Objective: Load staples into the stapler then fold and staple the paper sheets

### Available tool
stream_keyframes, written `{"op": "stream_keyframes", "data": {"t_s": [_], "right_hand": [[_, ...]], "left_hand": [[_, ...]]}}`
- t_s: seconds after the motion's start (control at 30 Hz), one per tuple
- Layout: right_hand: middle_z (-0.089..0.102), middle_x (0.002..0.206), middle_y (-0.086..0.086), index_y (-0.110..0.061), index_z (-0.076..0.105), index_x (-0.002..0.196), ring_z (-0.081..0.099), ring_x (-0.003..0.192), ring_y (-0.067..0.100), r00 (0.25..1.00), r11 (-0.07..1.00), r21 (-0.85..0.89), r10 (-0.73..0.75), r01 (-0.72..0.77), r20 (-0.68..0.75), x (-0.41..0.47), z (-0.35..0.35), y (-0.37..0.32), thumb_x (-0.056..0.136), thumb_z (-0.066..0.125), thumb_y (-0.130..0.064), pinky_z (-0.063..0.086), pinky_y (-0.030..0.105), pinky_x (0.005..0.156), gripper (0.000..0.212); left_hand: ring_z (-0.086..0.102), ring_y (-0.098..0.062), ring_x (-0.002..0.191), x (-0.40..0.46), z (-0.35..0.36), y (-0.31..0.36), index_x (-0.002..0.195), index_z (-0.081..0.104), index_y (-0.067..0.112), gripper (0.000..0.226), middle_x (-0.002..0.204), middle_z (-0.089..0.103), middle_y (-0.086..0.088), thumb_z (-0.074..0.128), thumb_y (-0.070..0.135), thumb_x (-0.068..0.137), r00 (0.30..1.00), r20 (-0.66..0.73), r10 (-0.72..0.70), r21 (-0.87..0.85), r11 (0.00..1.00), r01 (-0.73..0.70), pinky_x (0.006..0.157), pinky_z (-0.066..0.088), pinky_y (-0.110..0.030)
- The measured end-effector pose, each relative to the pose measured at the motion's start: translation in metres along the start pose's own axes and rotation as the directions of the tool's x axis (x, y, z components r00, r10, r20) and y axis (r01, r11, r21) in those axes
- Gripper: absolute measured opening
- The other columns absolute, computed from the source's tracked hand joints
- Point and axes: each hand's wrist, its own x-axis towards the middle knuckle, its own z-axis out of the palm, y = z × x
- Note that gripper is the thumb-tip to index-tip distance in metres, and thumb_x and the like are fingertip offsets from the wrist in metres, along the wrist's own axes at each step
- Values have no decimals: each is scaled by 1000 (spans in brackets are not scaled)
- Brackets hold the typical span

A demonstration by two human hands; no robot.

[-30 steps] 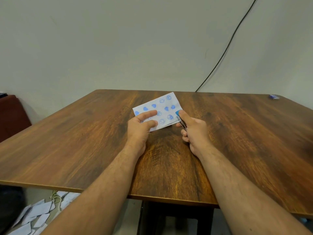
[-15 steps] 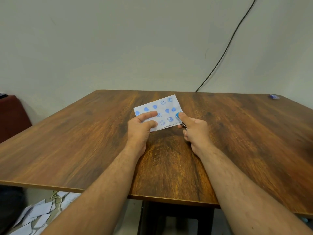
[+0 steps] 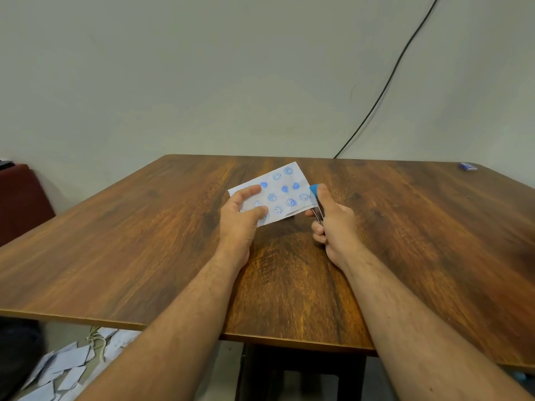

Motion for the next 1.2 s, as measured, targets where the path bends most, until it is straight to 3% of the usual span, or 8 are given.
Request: {"op": "stream_keyframes", "data": {"t_s": [0.13,0.27,0.4,0.6,0.8,0.87,1.03,1.2], "right_hand": [[77,82,-1,-13,67,119,43,41,6,998,993,-110,-32,38,55,-1,-5,6,88,76,-32,31,20,40,37],[73,90,4,-16,63,124,50,37,3,999,986,-157,-43,46,28,3,-5,10,90,74,-17,33,20,39,36],[77,96,7,-11,63,129,41,41,5,998,989,-140,-28,37,63,8,-6,12,89,75,-15,31,20,38,42],[74,86,3,-11,66,116,41,38,4,993,987,-147,-53,68,106,7,-7,13,90,74,-16,29,20,37,28],[62,63,-7,-19,75,104,46,50,4,982,956,-233,-189,181,-11,4,-6,16,87,73,-30,39,30,49,20],[74,78,1,-14,77,99,61,69,11,950,850,-452,-311,271,-15,1,-7,14,84,75,-28,49,37,67,21],[61,105,4,-21,71,117,59,99,23,928,238,-926,-303,293,216,-6,-21,-1,88,69,-31,44,32,79,32],[70,115,4,-22,73,114,62,110,26,951,113,-953,-167,281,261,3,-29,-12,84,69,-47,51,39,91,40]], "left_hand": [[45,-21,135,0,2,-3,134,54,38,67,151,34,1,80,9,79,994,-6,113,289,951,-107,106,50,-41],[8,-24,155,-11,8,-3,152,33,38,90,168,8,-5,77,43,73,932,30,362,692,665,-281,121,8,-51],[10,-23,156,-14,11,-8,150,25,44,93,166,20,-8,53,70,65,901,231,366,831,408,-379,122,0,-53],[43,-22,135,-10,11,-8,142,40,46,81,158,33,4,57,74,68,926,230,301,893,314,-324,111,19,-50],[45,-35,128,-9,9,-9,134,53,31,65,141,49,-6,56,58,75,988,-109,110,950,304,71,106,24,-51],[47,-34,124,-10,11,-10,128,59,28,55,132,56,-7,53,52,79,986,-125,112,965,244,95,106,25,-50],[27,-38,147,-5,9,-9,131,62,16,59,153,42,-21,49,49,84,986,-124,109,984,139,109,121,13,-51],[-4,-34,156,8,7,0,159,16,6,72,168,3,-20,32,48,103,982,127,140,984,107,-143,126,3,-47]]}}
